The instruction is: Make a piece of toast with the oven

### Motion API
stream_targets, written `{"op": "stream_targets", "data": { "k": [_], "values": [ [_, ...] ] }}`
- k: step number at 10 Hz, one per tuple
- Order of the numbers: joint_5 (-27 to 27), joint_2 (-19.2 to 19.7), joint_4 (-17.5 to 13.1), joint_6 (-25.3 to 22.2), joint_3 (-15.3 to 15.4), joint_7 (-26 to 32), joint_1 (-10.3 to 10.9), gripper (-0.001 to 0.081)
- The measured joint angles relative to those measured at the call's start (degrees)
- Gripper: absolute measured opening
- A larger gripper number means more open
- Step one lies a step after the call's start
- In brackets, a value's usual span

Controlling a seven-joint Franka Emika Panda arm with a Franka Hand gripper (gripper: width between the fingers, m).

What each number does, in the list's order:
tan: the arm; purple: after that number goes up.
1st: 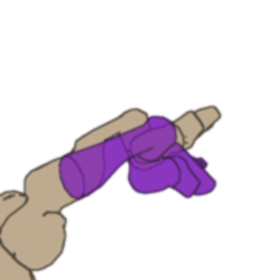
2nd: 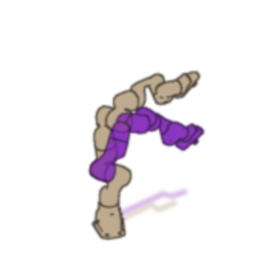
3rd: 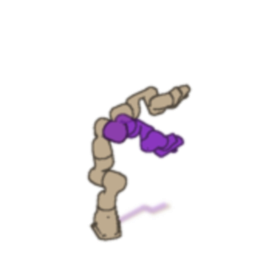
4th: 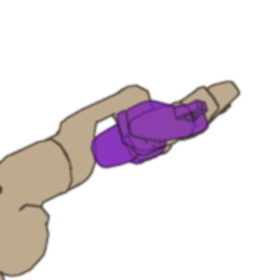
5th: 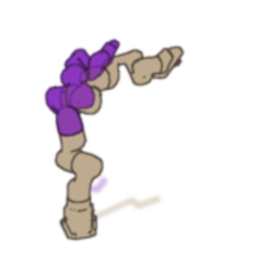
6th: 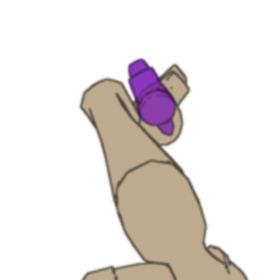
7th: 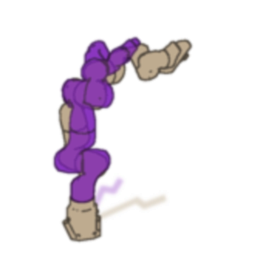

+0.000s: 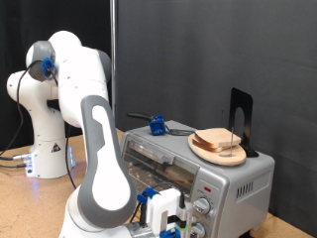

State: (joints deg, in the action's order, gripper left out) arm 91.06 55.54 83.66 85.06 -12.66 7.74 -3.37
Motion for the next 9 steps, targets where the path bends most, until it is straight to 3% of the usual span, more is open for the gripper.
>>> {"op": "stream_targets", "data": {
  "k": [1,2,3,6,9],
  "values": [
    [-0.01,0.36,-0.07,0.36,-0.01,0.07,0.00,0.0151],
    [-0.09,0.45,-0.10,0.42,-0.07,0.20,-0.10,0.0151],
    [-0.09,0.31,-0.19,-0.36,-0.02,0.80,-0.25,0.0035],
    [-0.01,-0.20,-0.22,-0.84,-0.02,6.32,-0.30,0.0006],
    [0.48,-0.58,0.58,-0.76,-0.06,17.32,-0.30,0.0005]
  ]
}}
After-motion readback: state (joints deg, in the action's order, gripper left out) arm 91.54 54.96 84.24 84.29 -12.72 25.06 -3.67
